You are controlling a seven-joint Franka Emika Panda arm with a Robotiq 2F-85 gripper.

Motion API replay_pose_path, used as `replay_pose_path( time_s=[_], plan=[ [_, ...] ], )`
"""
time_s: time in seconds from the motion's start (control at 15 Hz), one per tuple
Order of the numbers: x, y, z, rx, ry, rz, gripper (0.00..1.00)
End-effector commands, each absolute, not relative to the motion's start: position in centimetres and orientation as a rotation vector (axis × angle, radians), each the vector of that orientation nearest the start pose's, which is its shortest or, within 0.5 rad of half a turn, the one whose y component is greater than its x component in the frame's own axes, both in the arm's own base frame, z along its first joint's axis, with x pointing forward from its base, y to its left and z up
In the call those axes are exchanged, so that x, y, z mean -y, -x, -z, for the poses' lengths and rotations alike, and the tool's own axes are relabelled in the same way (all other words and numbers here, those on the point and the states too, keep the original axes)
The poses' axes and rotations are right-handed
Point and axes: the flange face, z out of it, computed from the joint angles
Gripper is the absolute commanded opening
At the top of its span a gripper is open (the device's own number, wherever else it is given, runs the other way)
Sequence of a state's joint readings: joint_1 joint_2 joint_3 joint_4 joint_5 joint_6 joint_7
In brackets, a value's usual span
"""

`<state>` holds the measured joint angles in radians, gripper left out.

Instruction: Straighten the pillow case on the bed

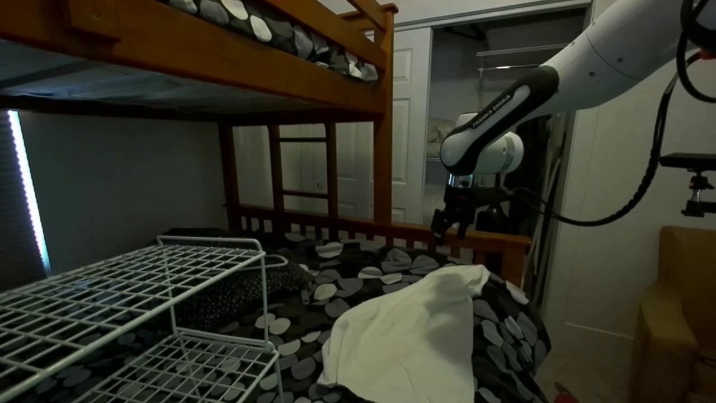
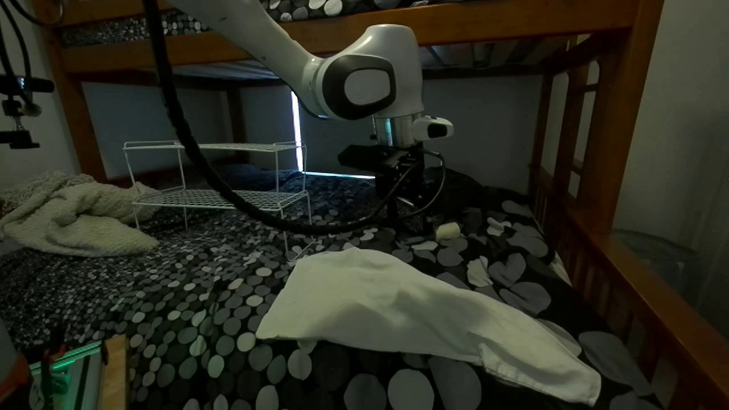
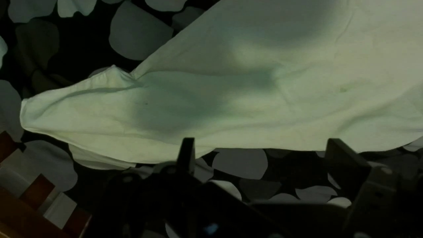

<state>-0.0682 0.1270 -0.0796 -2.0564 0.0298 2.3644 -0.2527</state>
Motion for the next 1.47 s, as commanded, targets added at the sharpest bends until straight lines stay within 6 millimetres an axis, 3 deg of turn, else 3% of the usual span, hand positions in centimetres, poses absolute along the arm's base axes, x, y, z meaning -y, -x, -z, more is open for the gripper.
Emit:
replay_pose_path(
  time_s=[0.0,0.53,1.07,1.4],
  plan=[
    [7.5,-60.6,-37.9,0.157,3.151,0.352,1.00],
    [4.8,-66.4,-33.0,0.239,3.153,0.306,1.00],
    [5.2,-70.3,-27.1,0.259,3.132,0.228,1.00],
    [5.5,-72.1,-24.8,0.283,3.119,0.282,1.00]
  ],
)
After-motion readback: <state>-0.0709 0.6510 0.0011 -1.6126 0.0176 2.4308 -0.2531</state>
